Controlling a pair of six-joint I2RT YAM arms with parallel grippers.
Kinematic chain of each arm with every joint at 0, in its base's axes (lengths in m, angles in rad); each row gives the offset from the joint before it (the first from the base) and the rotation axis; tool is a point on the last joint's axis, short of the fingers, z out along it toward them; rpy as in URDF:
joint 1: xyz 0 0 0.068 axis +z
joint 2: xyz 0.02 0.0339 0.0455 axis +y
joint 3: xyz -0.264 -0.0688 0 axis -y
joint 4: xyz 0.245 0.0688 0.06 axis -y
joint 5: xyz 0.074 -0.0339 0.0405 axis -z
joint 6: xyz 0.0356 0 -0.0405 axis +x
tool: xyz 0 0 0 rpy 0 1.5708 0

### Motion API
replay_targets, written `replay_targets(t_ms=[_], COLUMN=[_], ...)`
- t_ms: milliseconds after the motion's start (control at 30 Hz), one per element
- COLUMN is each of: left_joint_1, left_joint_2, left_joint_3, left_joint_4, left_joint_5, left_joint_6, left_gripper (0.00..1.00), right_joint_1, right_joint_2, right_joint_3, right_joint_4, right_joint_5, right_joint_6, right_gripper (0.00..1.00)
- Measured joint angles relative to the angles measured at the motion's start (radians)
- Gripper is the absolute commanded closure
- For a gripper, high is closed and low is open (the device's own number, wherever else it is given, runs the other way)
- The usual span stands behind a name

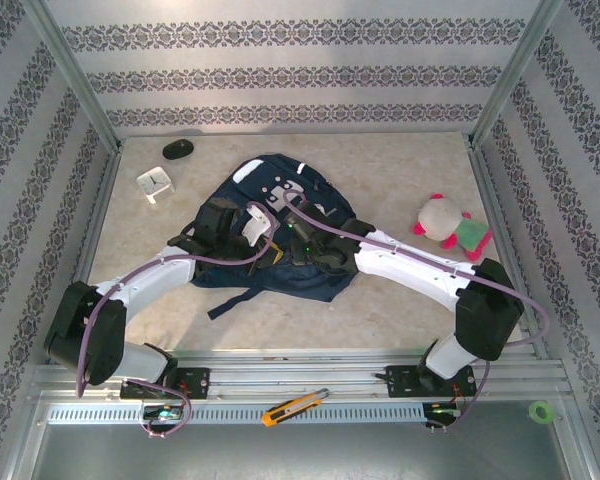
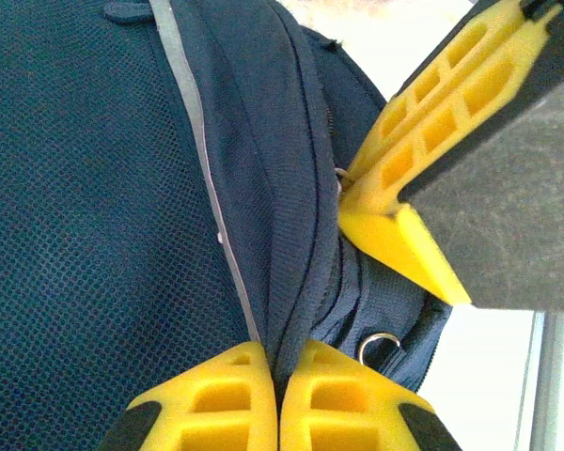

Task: Pack books, pencil case, and school supplies into a backpack

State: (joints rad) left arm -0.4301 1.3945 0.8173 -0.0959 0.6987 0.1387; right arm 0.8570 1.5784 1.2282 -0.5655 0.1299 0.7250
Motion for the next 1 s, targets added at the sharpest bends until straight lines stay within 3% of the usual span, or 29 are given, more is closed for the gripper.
replay_targets(t_ms=[167,467,533,600,667,800,1000], left_joint_1=[0.000,0.013,0.013,0.013,0.019,0.028,0.109], left_joint_2=[-0.015,-0.131,-0.155,-0.167,-0.184,-0.238,-0.369], left_joint_3=[0.004,-0.001,-0.017,-0.022,-0.023,-0.026,-0.127], left_joint_4=[-0.035,-0.191,-0.207,-0.221,-0.255,-0.271,-0.248], left_joint_5=[-0.024,-0.092,-0.106,-0.119,-0.135,-0.231,-0.503], left_joint_6=[0.103,0.380,0.417,0.424,0.389,0.188,-0.183], left_gripper=[1.00,0.99,0.86,0.58,0.40,0.28,0.30], right_joint_1=[-0.049,-0.277,-0.301,-0.307,-0.313,-0.313,-0.276], right_joint_2=[-0.023,-0.103,-0.103,-0.103,-0.103,-0.105,-0.119], right_joint_3=[-0.018,-0.159,-0.181,-0.200,-0.221,-0.264,-0.318], right_joint_4=[0.008,0.064,0.089,0.115,0.140,0.180,0.222], right_joint_5=[-0.070,-0.219,-0.264,-0.302,-0.314,-0.327,-0.326], right_joint_6=[-0.045,-0.157,-0.180,-0.200,-0.209,-0.221,-0.225], right_gripper=[1.00,1.00,1.00,1.00,1.00,1.00,1.00])
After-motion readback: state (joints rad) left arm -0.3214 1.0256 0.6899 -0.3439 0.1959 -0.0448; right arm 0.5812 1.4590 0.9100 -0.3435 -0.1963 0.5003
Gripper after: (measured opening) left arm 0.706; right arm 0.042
